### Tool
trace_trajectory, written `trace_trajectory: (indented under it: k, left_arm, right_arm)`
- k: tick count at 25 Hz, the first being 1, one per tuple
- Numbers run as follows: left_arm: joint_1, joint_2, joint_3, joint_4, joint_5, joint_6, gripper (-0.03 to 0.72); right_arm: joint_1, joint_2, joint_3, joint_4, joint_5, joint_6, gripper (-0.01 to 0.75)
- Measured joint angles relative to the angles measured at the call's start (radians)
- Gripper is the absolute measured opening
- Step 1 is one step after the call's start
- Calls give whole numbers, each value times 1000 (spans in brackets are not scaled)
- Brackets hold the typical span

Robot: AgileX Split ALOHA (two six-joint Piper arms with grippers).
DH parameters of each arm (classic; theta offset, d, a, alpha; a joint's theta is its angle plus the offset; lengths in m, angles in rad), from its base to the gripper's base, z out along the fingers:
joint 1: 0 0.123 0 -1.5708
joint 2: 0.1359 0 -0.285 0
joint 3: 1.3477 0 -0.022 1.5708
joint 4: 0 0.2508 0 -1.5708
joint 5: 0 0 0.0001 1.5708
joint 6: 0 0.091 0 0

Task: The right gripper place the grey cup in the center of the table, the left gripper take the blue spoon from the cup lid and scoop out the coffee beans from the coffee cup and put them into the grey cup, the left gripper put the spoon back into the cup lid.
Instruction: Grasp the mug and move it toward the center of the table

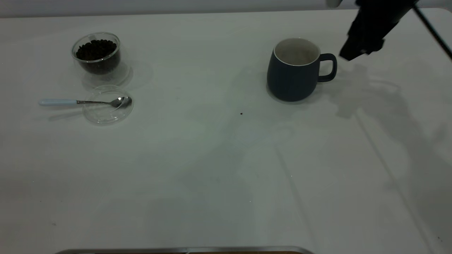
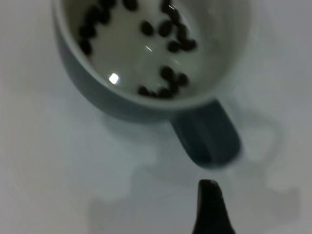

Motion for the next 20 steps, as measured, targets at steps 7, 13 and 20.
trace_trajectory:
  k: [7,13,20]
  left_arm:
    - [0,0,0,0,0,0,387]
    - [0,0,0,0,0,-1,387]
    - [0,0,0,0,1,-1,387]
  right_arm:
    - [19,63,-23,212,-20,-239,531]
    - [64,100,-53,395,-18,-416,531]
    - [154,125,-82,570,-2,-553,531]
